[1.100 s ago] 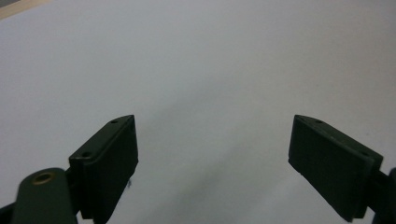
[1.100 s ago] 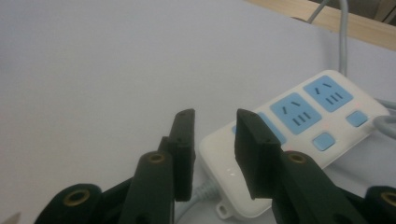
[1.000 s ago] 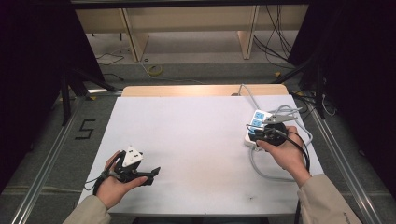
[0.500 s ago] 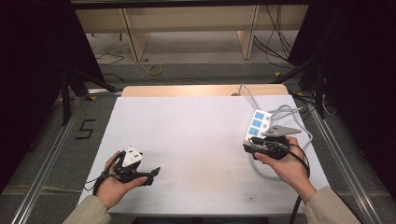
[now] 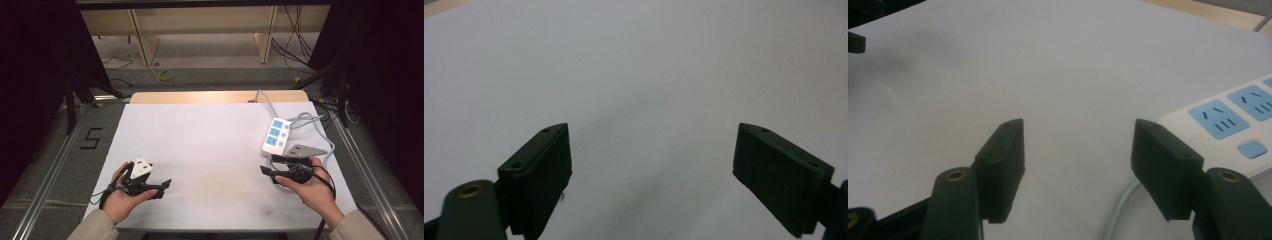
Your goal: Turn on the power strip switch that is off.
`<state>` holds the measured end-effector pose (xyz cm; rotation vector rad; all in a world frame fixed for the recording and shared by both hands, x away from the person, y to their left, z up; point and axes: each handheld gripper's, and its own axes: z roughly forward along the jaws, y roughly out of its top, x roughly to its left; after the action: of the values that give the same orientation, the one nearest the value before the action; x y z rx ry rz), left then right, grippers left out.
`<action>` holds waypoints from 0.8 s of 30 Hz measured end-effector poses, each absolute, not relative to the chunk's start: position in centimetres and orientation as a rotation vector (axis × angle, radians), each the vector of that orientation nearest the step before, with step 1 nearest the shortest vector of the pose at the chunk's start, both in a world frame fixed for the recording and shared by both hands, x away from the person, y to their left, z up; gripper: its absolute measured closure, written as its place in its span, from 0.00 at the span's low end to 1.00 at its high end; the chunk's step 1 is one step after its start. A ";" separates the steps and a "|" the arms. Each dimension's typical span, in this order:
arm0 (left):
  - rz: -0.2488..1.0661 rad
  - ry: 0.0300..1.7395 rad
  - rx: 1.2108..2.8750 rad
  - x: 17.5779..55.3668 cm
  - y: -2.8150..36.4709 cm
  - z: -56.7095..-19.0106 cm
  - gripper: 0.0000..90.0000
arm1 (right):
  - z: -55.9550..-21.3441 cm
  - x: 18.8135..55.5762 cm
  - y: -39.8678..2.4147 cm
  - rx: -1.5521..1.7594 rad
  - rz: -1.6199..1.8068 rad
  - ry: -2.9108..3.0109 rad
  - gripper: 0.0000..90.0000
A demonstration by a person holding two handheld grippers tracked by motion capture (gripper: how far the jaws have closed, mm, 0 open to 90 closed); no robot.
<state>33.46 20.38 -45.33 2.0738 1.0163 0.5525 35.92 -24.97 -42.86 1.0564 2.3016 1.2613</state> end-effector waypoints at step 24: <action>0.551 1.009 2.078 33.4 20.2 -45.3 0.17 | -44.1 33.4 -25.9 1.064 1.305 2.270 0.33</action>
<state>33.37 20.16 -45.31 2.0775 1.0086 0.5507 33.38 -25.93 -44.13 1.0638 2.2698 1.3050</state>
